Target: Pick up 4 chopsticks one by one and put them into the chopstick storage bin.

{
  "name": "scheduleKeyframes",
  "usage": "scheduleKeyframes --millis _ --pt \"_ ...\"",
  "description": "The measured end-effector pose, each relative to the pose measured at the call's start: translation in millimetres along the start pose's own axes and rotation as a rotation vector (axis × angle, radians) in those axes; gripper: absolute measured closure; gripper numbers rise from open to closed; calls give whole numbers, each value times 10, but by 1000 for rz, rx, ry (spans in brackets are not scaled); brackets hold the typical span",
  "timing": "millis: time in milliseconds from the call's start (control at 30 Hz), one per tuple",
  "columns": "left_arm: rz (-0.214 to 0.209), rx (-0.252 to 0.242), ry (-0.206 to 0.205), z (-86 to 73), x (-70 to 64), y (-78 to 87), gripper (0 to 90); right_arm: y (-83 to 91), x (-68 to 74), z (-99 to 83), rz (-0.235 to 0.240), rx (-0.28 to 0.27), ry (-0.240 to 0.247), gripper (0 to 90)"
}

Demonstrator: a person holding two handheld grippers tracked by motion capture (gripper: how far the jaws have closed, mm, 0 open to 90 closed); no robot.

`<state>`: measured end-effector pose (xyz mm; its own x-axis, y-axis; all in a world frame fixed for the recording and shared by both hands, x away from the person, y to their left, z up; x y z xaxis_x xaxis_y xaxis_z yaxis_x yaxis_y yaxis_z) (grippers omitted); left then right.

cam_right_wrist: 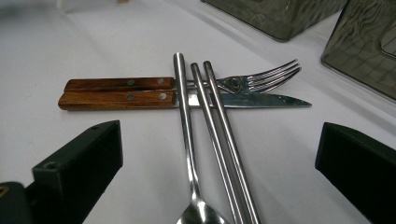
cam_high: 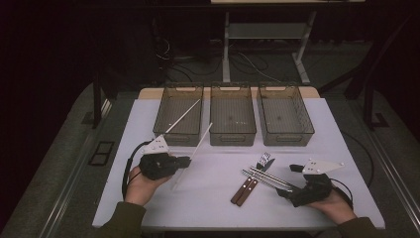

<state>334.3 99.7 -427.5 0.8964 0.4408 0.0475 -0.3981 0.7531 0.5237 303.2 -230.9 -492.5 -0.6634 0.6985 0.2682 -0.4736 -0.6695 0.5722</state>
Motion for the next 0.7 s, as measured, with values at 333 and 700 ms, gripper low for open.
scheduleKeyframes --millis 333,700 --pt "32 -36 2 74 69 62 842 -3 -1 -1 0 1 -1 6" --pt "117 -65 14 150 265 107 841 -9 -7 -6 -1 4 -1 6"
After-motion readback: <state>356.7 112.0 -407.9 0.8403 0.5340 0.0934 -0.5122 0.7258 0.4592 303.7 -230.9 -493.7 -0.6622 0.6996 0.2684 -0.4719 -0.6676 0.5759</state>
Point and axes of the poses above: each handheld gripper's, and its own axes: y roughly backward along the jaws, z roughly out of its top, x roughly to its left, the point moved 9 cm from there along -y, roughly forward along the jaws, and after that the axes turned 12 degrees about -y, right-handed, at the moved point
